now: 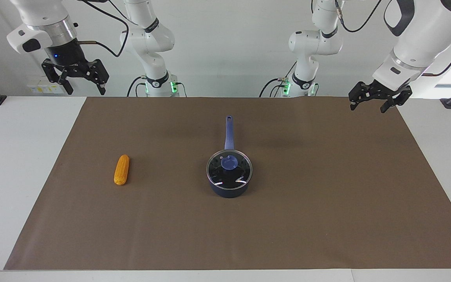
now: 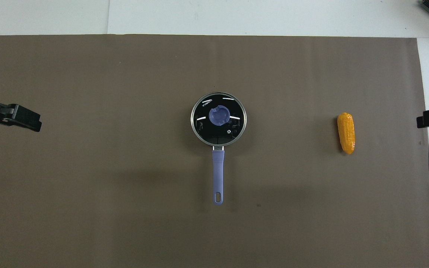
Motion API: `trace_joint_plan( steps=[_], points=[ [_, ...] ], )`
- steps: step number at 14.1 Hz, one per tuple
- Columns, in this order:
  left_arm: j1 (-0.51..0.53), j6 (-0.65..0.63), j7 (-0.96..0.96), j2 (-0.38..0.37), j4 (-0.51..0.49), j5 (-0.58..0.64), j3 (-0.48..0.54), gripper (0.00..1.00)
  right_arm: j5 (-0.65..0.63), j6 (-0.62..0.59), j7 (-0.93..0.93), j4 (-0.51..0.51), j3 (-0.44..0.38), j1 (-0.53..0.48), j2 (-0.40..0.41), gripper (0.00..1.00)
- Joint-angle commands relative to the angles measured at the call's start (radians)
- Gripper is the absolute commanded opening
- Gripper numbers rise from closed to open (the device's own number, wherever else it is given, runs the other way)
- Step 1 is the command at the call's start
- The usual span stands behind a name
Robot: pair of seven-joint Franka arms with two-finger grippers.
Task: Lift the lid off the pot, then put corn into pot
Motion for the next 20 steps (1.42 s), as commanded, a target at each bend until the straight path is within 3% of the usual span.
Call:
trace_joint_plan(
  steps=[1,14,20],
  points=[
    [0.002,-0.013,0.016,-0.018,-0.019,0.013,0.001,1.00,-0.007,0.021,-0.020,-0.023,0.004,-0.005,-0.014,1.00],
    [-0.001,0.008,0.004,-0.024,-0.033,0.007,0.001,1.00,0.002,0.010,-0.020,-0.014,0.001,-0.011,-0.013,1.00],
    [-0.067,0.060,-0.022,-0.024,-0.079,0.013,-0.010,1.00,-0.002,0.027,-0.018,-0.077,0.003,-0.008,-0.037,1.00]
  ],
)
